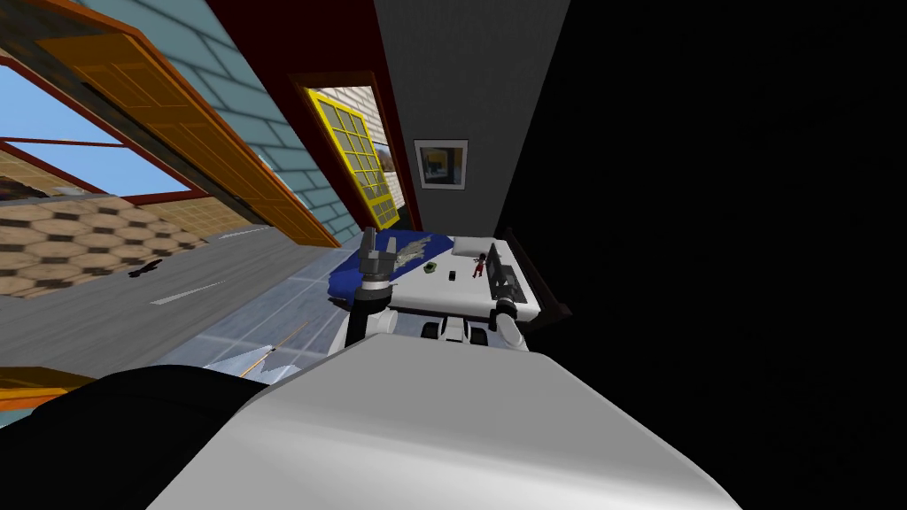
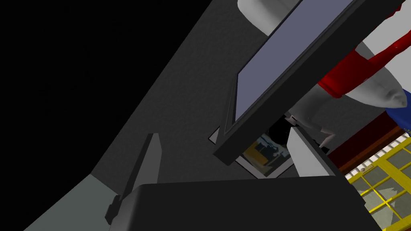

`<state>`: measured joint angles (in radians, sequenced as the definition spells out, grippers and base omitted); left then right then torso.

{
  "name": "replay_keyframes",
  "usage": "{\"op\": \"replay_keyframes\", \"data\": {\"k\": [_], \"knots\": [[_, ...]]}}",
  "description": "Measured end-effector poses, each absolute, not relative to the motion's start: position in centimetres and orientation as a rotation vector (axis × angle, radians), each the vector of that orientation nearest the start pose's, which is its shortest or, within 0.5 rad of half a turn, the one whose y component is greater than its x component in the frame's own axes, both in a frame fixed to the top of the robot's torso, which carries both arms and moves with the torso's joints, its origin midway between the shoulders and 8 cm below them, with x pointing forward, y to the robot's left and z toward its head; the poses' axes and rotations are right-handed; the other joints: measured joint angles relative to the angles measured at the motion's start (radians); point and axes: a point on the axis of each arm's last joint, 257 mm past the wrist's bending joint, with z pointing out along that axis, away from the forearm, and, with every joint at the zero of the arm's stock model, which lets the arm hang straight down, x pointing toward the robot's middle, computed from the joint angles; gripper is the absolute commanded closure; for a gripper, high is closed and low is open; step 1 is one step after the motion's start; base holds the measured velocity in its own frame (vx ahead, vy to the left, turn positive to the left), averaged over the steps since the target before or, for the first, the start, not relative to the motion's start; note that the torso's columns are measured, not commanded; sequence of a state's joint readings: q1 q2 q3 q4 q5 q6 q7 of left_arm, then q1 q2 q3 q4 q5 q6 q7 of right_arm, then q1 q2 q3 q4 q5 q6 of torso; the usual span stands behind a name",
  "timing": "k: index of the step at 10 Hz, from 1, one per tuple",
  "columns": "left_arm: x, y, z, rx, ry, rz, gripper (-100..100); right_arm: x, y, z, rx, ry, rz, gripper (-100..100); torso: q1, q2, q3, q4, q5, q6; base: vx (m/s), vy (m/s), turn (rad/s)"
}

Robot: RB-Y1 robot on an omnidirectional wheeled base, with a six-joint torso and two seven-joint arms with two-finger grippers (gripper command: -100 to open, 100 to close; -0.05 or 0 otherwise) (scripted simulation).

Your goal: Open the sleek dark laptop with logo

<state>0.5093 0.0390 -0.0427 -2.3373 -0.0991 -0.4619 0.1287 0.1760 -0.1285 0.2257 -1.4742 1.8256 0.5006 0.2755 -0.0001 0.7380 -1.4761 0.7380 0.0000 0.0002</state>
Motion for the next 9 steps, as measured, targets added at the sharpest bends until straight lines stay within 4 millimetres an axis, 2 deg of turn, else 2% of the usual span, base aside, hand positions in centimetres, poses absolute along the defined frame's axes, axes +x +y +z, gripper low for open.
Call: {"op": "replay_keyframes", "data": {"k": [7,8,9], "knots": [[34.2,24.9,3.7,-0.617,0.666,-1.4,0,46.1,-28.1,-32.3,-0.47,1.628,-0.927,-100,0.0,0.001,0.0,0.0,0.0,0.0,0.012,-0.001,0.023],[34.2,24.9,3.7,-0.617,0.666,-1.4,0,46.1,-28.1,-32.3,-0.47,1.628,-0.926,100,0.0,0.001,0.0,0.0,0.0,0.0,0.0,0.0,0.0],[34.2,24.9,3.7,-0.617,0.666,-1.4,0,46.1,-28.2,-32.3,-0.47,1.627,-0.927,100,0.0,0.0,0.0,0.0,0.0,0.0,-0.01,-0.052,-0.04]]}}
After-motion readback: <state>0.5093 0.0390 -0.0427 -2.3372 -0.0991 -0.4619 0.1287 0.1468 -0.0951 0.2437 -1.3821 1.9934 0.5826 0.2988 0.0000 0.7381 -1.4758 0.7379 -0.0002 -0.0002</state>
